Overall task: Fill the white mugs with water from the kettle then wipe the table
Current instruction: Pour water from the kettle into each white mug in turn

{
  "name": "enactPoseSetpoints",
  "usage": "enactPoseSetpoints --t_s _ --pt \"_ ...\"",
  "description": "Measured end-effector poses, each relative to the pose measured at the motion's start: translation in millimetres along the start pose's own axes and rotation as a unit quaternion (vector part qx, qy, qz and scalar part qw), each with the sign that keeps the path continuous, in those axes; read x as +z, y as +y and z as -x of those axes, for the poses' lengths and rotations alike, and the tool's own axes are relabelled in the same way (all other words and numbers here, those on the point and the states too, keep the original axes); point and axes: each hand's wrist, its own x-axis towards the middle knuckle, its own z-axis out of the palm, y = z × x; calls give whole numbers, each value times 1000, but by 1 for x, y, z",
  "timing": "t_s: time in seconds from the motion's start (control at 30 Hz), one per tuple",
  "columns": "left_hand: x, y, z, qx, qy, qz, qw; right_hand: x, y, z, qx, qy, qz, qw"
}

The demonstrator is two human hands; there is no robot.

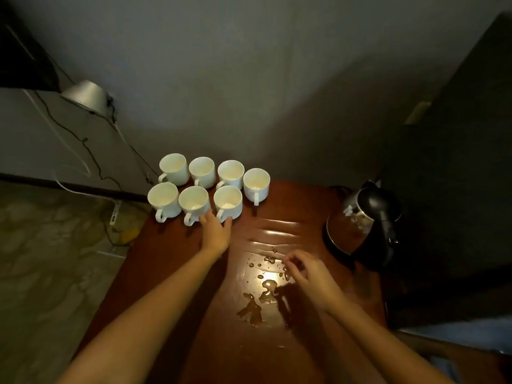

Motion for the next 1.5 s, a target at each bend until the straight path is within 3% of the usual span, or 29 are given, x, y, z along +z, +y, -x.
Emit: enactPoseSetpoints --t_s 0.2,0.33,0.5,0.63,0.87,1.07,1.2,1.37,1.5 --pt "28 -28 -46 -28 -19 78 996 14 22 -8 -16 13 8 1000" --pt "38 -28 -48 -30 -42 189 981 21 30 -13 -39 16 16 999" --pt "44 -45 -49 4 -11 223 975 26 39 -16 -59 41 14 997" --pt "37 -62 -26 45 -39 244 968 11 44 -5 -95 85 32 991" --pt "11 -80 48 105 -102 255 956 -14 52 25 -131 208 147 958" --pt "-8 -87 117 127 -150 296 935 -21 67 52 -75 440 210 870" --pt "-22 -93 148 149 -156 288 933 -23 86 46 22 479 162 863" --pt "-44 -106 166 156 -155 261 940 -27 81 41 47 533 -68 842" --pt "-55 -122 159 162 -154 237 945 -39 75 34 111 532 -173 821"
